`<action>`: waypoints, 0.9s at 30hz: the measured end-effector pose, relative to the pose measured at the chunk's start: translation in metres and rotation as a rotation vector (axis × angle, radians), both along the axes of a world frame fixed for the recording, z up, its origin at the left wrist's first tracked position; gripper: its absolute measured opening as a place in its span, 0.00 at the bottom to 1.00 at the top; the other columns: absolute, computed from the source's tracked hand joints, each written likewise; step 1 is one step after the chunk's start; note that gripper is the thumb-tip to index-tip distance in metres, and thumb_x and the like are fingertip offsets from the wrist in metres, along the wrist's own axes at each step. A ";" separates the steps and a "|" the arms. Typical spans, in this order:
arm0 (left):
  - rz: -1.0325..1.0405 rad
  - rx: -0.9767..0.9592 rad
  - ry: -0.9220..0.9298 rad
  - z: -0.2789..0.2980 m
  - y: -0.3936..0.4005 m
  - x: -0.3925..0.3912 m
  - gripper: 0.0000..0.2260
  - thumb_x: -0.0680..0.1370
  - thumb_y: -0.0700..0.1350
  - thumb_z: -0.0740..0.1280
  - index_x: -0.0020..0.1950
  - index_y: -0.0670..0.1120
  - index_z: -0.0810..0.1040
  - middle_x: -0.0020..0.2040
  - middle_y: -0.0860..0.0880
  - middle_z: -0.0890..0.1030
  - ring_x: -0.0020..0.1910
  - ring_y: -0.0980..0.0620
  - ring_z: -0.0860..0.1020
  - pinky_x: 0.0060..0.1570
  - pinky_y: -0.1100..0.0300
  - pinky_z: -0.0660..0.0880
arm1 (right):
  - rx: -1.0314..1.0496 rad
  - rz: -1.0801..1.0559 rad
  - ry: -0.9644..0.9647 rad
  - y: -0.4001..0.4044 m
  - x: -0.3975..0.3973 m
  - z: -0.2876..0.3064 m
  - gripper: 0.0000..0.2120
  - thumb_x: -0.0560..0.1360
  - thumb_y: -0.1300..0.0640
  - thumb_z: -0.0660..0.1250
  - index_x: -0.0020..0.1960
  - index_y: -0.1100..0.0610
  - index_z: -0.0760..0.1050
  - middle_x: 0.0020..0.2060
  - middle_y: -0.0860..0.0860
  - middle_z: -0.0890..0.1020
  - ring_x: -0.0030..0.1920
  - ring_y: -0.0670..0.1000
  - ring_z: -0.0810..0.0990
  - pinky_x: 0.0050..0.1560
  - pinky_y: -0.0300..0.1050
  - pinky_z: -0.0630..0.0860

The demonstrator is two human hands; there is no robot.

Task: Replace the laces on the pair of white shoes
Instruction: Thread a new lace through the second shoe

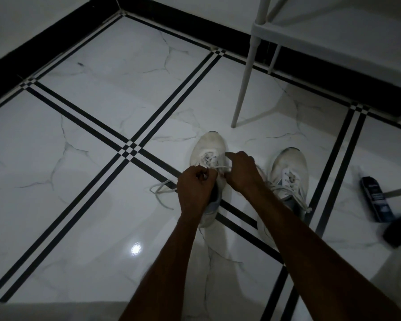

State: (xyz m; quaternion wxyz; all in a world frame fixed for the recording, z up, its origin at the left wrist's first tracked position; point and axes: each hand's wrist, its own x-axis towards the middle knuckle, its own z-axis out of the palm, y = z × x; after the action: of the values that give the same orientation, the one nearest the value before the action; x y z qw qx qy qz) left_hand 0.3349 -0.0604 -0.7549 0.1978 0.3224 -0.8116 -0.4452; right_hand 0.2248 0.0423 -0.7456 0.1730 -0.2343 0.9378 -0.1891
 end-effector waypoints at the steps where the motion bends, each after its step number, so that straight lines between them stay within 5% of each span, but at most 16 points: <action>1: 0.000 -0.001 0.004 0.000 0.000 0.000 0.10 0.77 0.50 0.71 0.39 0.47 0.84 0.34 0.52 0.81 0.33 0.58 0.77 0.37 0.61 0.74 | -0.051 0.031 -0.018 -0.006 -0.001 0.000 0.18 0.73 0.60 0.72 0.63 0.61 0.79 0.58 0.61 0.80 0.59 0.61 0.78 0.59 0.50 0.75; 4: -0.011 -0.001 0.018 -0.002 -0.002 0.001 0.10 0.77 0.50 0.71 0.38 0.47 0.83 0.32 0.52 0.80 0.32 0.57 0.76 0.36 0.61 0.73 | -0.038 0.046 0.002 -0.008 0.000 -0.006 0.05 0.74 0.64 0.69 0.43 0.64 0.83 0.43 0.59 0.85 0.47 0.58 0.83 0.45 0.42 0.74; 11: 0.002 -0.009 0.005 0.002 0.000 0.000 0.10 0.76 0.49 0.72 0.37 0.47 0.84 0.32 0.53 0.79 0.31 0.58 0.75 0.36 0.63 0.71 | 0.347 -0.084 0.044 0.027 0.011 -0.013 0.11 0.78 0.60 0.64 0.59 0.63 0.75 0.60 0.59 0.78 0.61 0.60 0.76 0.61 0.51 0.73; 14: -0.001 0.005 0.023 0.002 0.000 0.000 0.10 0.77 0.48 0.72 0.36 0.47 0.83 0.31 0.53 0.79 0.31 0.57 0.75 0.35 0.66 0.70 | 0.189 -0.038 -0.008 0.011 0.003 -0.008 0.17 0.76 0.57 0.69 0.64 0.58 0.75 0.62 0.58 0.76 0.63 0.60 0.75 0.62 0.55 0.74; 16: -0.006 0.003 0.022 0.002 -0.001 0.001 0.10 0.77 0.48 0.72 0.37 0.47 0.83 0.32 0.53 0.80 0.32 0.56 0.76 0.35 0.67 0.70 | 0.007 0.009 -0.043 0.000 0.003 -0.003 0.16 0.75 0.58 0.70 0.62 0.57 0.78 0.59 0.57 0.80 0.60 0.59 0.78 0.59 0.54 0.77; 20: -0.010 -0.018 0.017 0.001 -0.001 0.002 0.09 0.77 0.48 0.72 0.38 0.46 0.84 0.32 0.52 0.80 0.32 0.56 0.76 0.35 0.66 0.70 | 0.115 -0.025 -0.006 0.002 0.007 -0.004 0.06 0.76 0.60 0.67 0.47 0.58 0.82 0.49 0.56 0.84 0.51 0.57 0.83 0.51 0.49 0.79; 23: -0.015 -0.026 -0.004 -0.001 -0.001 0.002 0.09 0.76 0.48 0.72 0.38 0.46 0.85 0.32 0.52 0.80 0.31 0.58 0.76 0.35 0.64 0.70 | 0.287 -0.060 -0.099 0.016 0.009 -0.010 0.07 0.77 0.64 0.64 0.51 0.63 0.80 0.54 0.58 0.83 0.56 0.58 0.81 0.59 0.50 0.77; 27: -0.022 -0.031 0.003 -0.001 0.000 0.001 0.11 0.76 0.51 0.70 0.39 0.46 0.84 0.32 0.52 0.80 0.31 0.58 0.75 0.36 0.63 0.70 | 0.313 -0.084 -0.094 0.013 0.005 -0.005 0.10 0.76 0.58 0.67 0.56 0.58 0.79 0.55 0.53 0.81 0.58 0.56 0.80 0.63 0.54 0.74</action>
State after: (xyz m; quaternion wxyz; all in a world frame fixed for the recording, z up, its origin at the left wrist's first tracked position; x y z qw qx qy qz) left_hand 0.3363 -0.0608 -0.7555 0.1992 0.3098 -0.8216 -0.4352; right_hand 0.2298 0.0556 -0.7504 0.2432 -0.1559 0.9556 -0.0585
